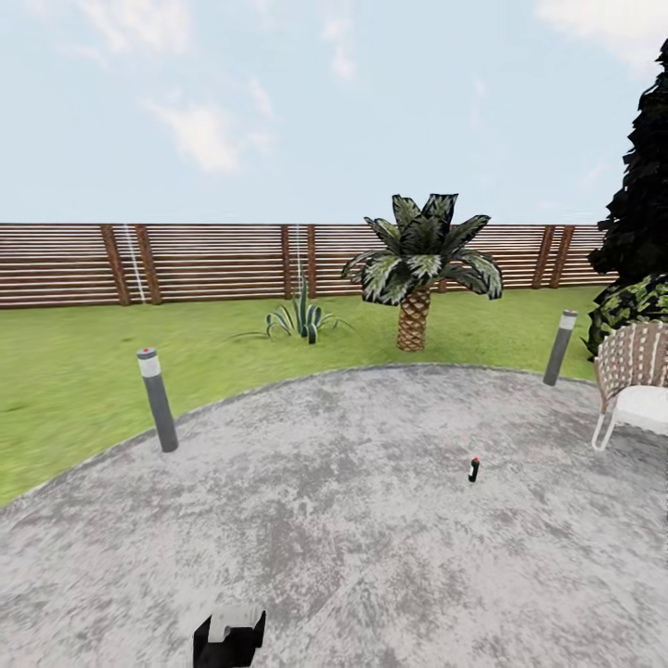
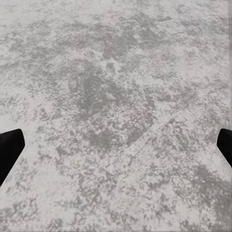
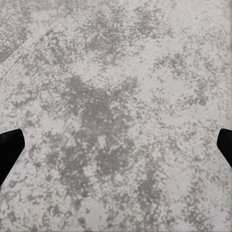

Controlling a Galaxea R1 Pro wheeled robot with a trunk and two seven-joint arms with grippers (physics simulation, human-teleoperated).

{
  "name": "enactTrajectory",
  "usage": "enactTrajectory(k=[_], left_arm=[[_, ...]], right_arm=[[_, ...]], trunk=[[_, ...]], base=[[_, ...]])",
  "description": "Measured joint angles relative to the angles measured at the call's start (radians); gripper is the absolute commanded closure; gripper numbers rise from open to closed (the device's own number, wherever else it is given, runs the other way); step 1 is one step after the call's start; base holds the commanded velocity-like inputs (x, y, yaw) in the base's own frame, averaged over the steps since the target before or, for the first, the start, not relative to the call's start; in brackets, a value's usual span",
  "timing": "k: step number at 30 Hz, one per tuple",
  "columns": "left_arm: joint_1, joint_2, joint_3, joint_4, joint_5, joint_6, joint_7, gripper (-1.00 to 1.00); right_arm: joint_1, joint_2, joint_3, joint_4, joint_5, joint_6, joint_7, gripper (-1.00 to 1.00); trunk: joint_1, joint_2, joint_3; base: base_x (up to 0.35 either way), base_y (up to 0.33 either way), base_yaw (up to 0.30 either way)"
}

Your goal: Pick up the pesticide atomizer in the garden and spray insectifuge to fully cover both potted plants in the garden.

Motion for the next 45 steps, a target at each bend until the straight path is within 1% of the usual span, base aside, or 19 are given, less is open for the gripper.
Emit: enactTrajectory(k=[20,31,45], left_arm=[[0.0,0.0,0.0,0.0,0.0,0.0,0.0,-1.0],[0.0,0.0,0.0,0.0,0.0,0.0,0.0,-1.0],[0.0,0.0,0.0,0.0,0.0,0.0,0.0,-1.0]], right_arm=[[0.0,0.0,-0.001,0.0,0.0,0.0,0.001,-1.0],[0.0,0.0,0.0,0.001,0.0,0.0,0.001,-1.0],[0.0,0.0,0.0,0.003,0.0,0.0,0.002,-1.0]], trunk=[[0.0,0.0,0.0],[0.0,0.0,0.011],[0.0,0.0,0.012]], base=[[0.325,0.0,-0.004],[0.325,0.0,0.0],[0.325,0.0,0.0]])
